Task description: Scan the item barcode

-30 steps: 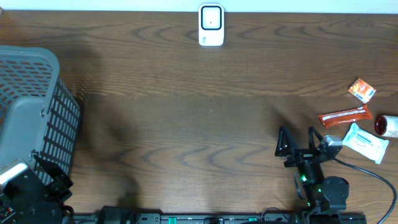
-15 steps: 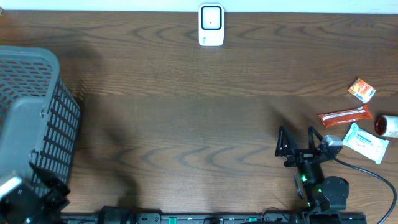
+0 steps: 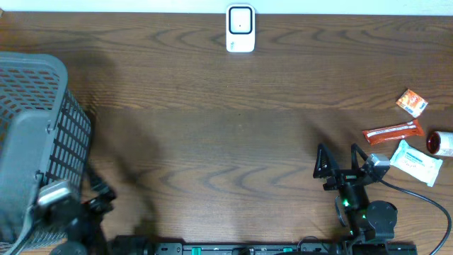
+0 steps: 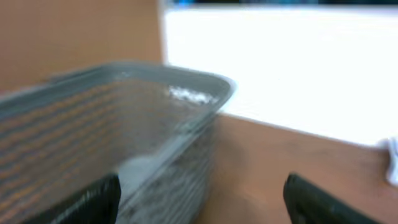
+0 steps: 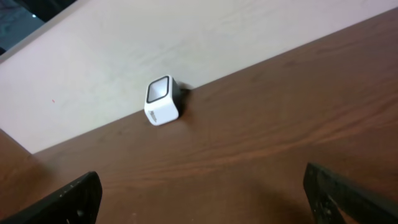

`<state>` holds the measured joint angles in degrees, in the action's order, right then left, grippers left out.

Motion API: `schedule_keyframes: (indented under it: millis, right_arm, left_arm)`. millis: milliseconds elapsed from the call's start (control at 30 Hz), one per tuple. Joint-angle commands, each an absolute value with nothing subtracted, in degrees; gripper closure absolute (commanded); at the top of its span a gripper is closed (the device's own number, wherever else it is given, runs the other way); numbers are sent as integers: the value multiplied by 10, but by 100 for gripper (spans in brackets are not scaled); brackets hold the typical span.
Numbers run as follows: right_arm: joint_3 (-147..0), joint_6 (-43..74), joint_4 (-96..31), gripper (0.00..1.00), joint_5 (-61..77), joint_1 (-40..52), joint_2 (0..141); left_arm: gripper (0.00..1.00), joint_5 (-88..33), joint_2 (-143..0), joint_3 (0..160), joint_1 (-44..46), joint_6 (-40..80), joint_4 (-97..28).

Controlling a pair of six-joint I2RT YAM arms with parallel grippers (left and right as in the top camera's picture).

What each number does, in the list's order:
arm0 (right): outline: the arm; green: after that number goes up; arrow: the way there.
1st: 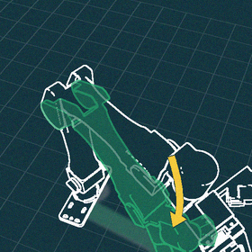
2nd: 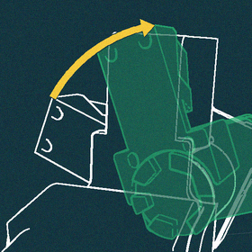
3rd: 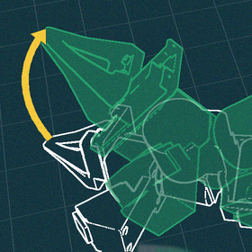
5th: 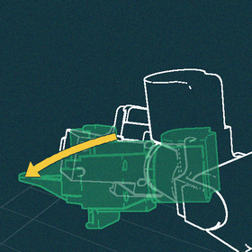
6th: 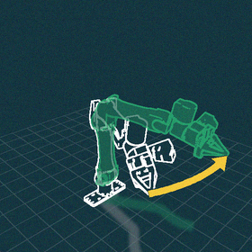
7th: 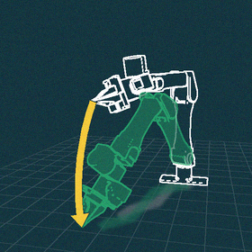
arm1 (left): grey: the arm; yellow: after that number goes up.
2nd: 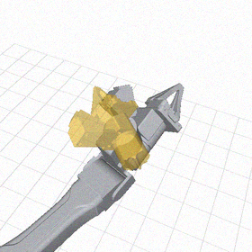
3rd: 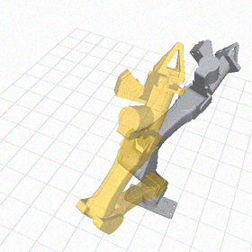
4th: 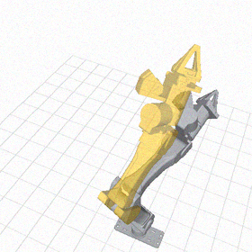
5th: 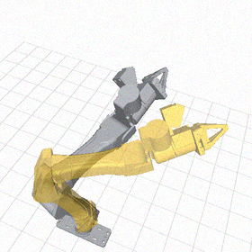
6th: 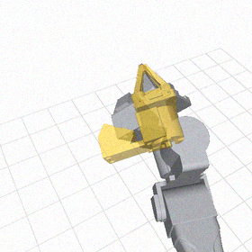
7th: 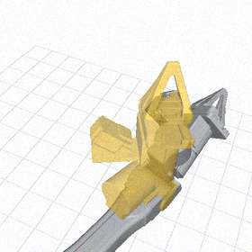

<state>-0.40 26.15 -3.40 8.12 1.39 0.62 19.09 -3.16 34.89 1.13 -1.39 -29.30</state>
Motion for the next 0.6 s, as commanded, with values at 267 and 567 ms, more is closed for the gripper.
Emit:
schedule_keyframes:
  millis: [267, 567]
  right_arm:
    - [-3, 265, -36, 1, 80, 21, 3]
    - [-3, 265, -36, 1, 80, 21, 3]
  left_arm:
    - [16, 9, -13, 92, 7, -12, -101]
    - [16, 25, -1, 27, 6, -12, -83]
